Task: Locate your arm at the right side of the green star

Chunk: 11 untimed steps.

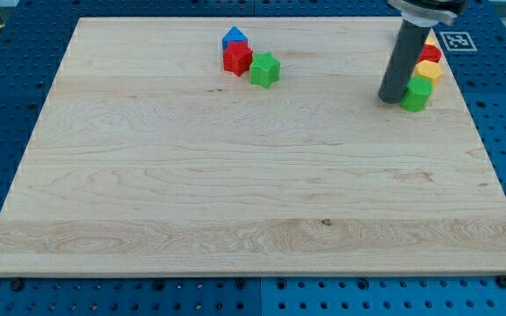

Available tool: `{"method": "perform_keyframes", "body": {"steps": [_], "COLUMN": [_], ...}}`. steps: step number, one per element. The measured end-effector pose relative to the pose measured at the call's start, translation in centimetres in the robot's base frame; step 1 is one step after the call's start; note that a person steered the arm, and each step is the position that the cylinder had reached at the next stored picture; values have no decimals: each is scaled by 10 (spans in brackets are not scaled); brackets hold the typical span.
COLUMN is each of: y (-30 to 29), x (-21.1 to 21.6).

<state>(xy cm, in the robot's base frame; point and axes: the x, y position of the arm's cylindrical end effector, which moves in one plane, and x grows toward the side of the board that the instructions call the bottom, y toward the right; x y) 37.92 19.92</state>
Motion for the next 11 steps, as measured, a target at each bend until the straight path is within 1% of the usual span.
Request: {"method": "perform_keyframes", "body": {"steps": [2, 3, 4, 5, 7, 8, 9, 10, 11], "y": [12, 1, -9, -12, -45, -78, -88, -86, -62], "x": [10, 9, 22, 23, 22, 32, 21, -4, -4]}}
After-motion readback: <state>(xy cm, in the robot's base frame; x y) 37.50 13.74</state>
